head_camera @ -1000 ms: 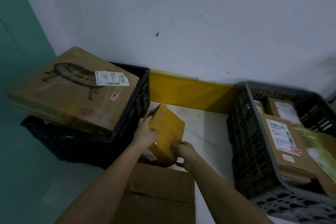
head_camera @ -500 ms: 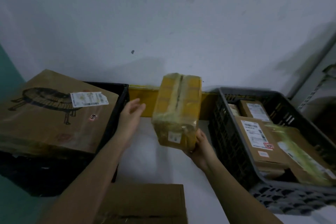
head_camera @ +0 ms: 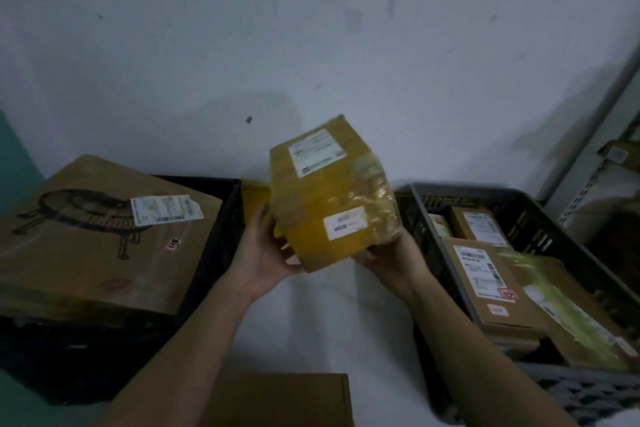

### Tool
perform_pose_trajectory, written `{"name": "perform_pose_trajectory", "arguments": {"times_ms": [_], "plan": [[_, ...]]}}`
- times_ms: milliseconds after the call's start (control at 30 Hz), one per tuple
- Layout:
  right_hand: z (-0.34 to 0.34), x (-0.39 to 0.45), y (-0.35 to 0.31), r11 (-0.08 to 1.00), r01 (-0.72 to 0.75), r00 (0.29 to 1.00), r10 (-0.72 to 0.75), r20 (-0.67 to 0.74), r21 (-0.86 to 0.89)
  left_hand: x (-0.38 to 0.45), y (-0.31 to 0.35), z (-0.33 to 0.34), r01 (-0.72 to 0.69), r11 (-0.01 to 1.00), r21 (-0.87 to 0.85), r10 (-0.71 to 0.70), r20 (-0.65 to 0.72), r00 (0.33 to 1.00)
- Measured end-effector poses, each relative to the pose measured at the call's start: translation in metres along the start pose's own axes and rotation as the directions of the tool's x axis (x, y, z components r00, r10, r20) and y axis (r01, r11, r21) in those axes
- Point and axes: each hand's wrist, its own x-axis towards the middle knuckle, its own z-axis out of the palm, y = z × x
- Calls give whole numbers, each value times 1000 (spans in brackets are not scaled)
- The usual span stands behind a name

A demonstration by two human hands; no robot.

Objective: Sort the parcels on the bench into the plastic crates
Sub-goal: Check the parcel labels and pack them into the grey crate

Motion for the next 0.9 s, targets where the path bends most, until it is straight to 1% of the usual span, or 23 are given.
{"name": "perform_pose_trajectory", "arguments": {"times_ms": [33, 67, 133, 200, 267, 333, 400, 467, 533, 633, 733, 833, 900], "plan": [[-5, 0, -9, 999, 28, 999, -29, 25, 45, 3, 3, 3, -18, 995, 101, 24, -59, 998], [-9, -1, -17, 998, 56, 997, -58, 47, 30, 7, 4, 6, -24, 982, 187, 41, -89, 995], [-18, 0, -23, 997, 73, 993, -69, 96, -38, 12, 1, 15, -13, 966, 257, 33, -74, 997], [-29, -1, -22, 990, 79, 991, -65, 117, -118, 17, -3, 20, -10, 973, 229, 20, -42, 999], [-45, 0, -18, 987, 69, 996, -59, 71, -146, 23, -5, 20, -43, 977, 210, 48, -19, 999], [-59, -3, -17, 989, 58, 998, -59, 0, -140, 27, -6, 18, -63, 967, 245, 61, 17, 998], [-66, -6, -19, 990, 31, 999, -34, -20, -138, 29, -9, 20, -49, 950, 307, 43, 24, 999], [-67, -8, -20, 978, 5, 1000, -5, -2, -207, 33, -16, 24, -40, 922, 385, 47, -10, 999], [-69, -9, -22, 968, 36, 998, -22, 60, -249, 40, -24, 27, -45, 904, 426, 59, -19, 998], [-81, -9, -29, 973, 93, 986, -62, 153, -210, 48, -31, 30, -13, 913, 408, -7, 46, 999], [-98, 1, -37, 957, 114, 974, -54, 222, -267, 54, -40, 35, -14, 913, 409, -23, 87, 996], [-112, 10, -45, 945, 91, 989, -49, 141, -313, 62, -49, 47, -43, 918, 395, 32, 36, 999], [-116, 11, -56, 936, 85, 992, -49, 114, -341, 71, -54, 55, -101, 916, 388, 118, -21, 993]]}}
